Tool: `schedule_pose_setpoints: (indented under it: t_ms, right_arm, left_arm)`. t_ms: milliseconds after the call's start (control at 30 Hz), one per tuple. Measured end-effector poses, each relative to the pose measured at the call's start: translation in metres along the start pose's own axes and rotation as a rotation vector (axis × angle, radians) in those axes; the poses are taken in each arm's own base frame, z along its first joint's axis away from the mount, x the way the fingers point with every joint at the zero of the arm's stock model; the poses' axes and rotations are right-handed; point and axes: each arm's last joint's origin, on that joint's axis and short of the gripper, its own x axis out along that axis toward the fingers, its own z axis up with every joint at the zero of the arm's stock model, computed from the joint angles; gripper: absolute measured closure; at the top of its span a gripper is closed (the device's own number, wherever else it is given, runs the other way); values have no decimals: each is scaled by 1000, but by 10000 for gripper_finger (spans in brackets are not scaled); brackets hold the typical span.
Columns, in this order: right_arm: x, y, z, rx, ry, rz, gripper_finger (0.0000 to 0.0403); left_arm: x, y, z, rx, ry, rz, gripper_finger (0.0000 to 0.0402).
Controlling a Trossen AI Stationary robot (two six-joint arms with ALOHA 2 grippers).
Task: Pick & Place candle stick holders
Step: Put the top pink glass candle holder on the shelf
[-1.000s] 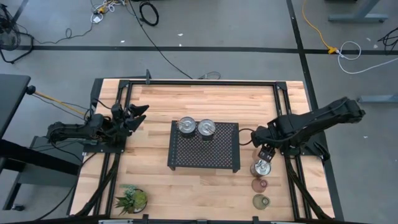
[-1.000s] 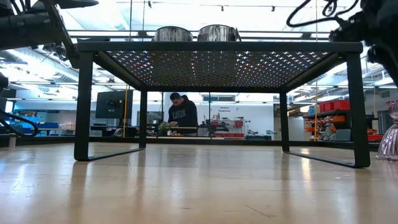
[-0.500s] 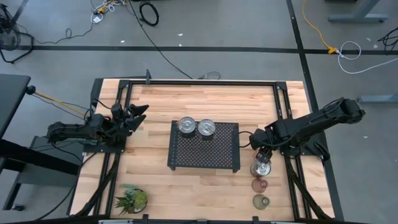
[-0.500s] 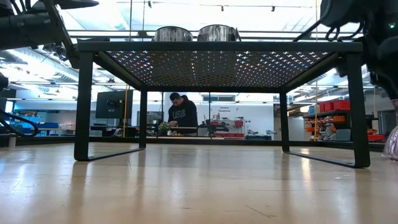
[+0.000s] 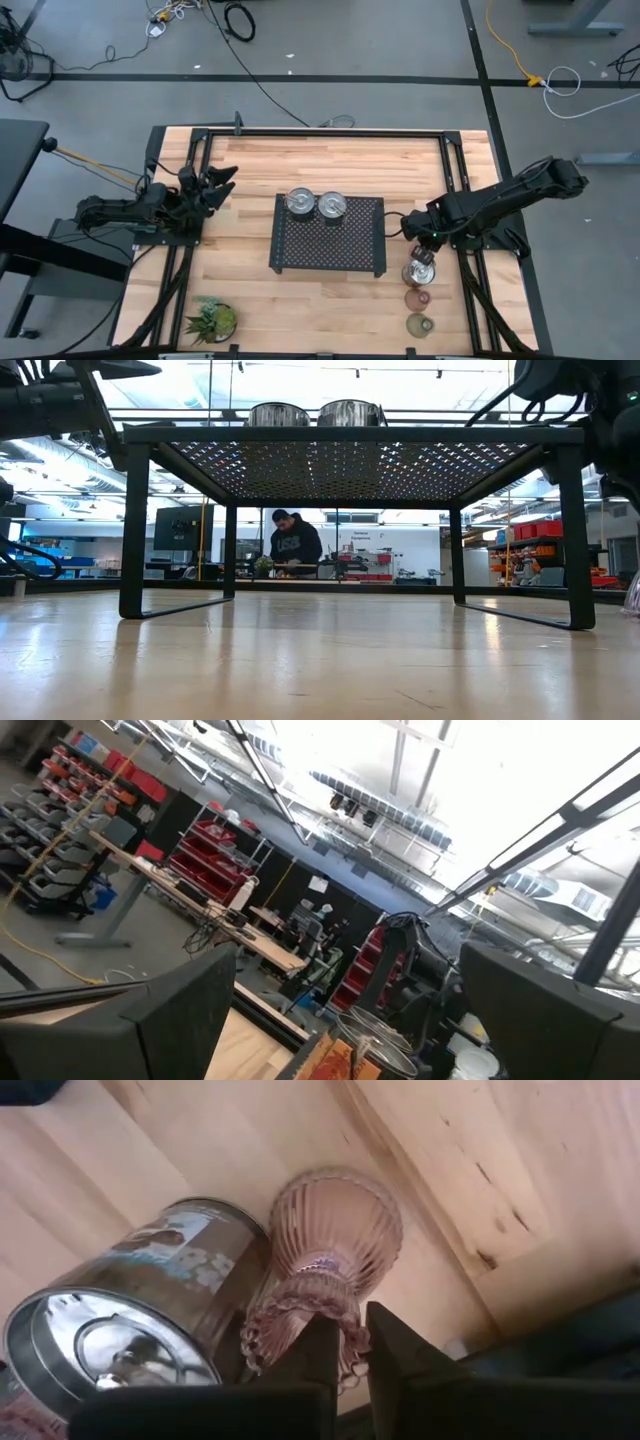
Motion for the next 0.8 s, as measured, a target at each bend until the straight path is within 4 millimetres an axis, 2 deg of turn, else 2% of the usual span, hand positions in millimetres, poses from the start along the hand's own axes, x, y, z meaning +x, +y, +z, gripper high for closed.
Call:
schedule_pose_setpoints:
  t_ms: [167,333,433,567,667,800]
  right_arm:
    - [-4,1,0,-12,1,8,388]
    - [-21,1,4,-28,-52,-39,394]
    - [-38,-1,6,-30,-57,-48,394]
    - [-65,-1,8,-36,-87,-47,394]
    - [-88,-1,8,-49,-112,-32,394]
    - [-130,-1,4,-76,-178,22,394]
  left_arm:
    - [0,0,0,-74,-6,10,16]
    - [0,1,1,-78,-25,37,16]
    - [1,-2,3,-118,-6,21,16]
    - [10,-14,18,-91,19,6,20]
    - [25,-32,33,-29,72,-12,30]
    - [57,-63,54,75,196,-61,39]
